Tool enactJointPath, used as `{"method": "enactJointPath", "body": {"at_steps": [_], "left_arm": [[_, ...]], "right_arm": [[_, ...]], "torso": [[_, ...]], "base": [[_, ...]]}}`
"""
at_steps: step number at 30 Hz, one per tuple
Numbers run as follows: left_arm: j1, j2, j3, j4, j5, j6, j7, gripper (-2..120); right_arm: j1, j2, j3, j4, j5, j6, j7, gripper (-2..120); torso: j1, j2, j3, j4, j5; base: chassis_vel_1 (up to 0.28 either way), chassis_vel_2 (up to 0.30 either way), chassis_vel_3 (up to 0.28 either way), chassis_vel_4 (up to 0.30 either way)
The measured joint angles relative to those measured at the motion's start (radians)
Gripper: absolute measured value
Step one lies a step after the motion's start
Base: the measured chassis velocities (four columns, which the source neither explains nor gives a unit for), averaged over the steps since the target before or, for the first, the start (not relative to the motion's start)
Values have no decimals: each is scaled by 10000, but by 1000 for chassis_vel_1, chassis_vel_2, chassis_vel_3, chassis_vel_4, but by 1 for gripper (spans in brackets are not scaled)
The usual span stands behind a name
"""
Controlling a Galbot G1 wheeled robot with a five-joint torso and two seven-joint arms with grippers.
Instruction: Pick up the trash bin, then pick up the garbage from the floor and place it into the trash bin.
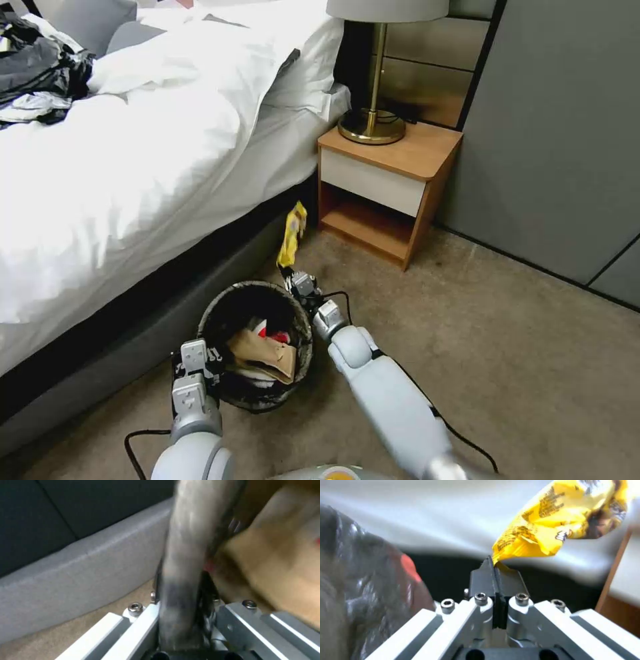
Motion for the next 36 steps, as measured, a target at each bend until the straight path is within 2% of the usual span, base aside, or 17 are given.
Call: {"method": "enactJointPath", "body": {"at_steps": [2,4,6,8,10,12,31,36], "left_arm": [[-27,11,28,35,-7,2,26,0],[-79,25,105,93,-23,18,33,0],[-94,24,105,101,-24,19,30,0],[-135,45,128,169,-34,19,59,0],[-141,50,133,181,-38,19,60,0],[-176,66,129,226,-55,19,59,0],[-232,142,138,226,-117,139,56,0],[-144,190,216,42,-496,510,58,0]], "right_arm": [[-129,-112,-73,362,11,35,-61,0],[-732,-679,-380,1767,136,94,-245,0],[-829,-760,-431,2021,158,105,-261,0],[-1455,-1326,-741,3325,215,119,-323,0],[-1586,-1417,-796,3551,221,118,-330,0],[-2133,-1838,-1058,4222,180,166,-373,0],[-3480,-2997,-1288,4755,-454,976,-620,0],[-4042,-3630,-1396,4895,-863,1295,-718,0]], "torso": [[0,0,0,-1,0],[1,0,2,8,-1],[1,0,1,7,-5],[1,0,1,3,-3],[1,0,1,6,-2],[0,0,1,6,0],[1,0,1,6,1],[1,0,1,5,0]], "base": [[0,0,0,0],[0,0,0,0],[0,0,0,0],[0,0,0,0],[0,0,0,0],[0,0,0,0],[0,0,0,0],[0,0,0,0]]}}
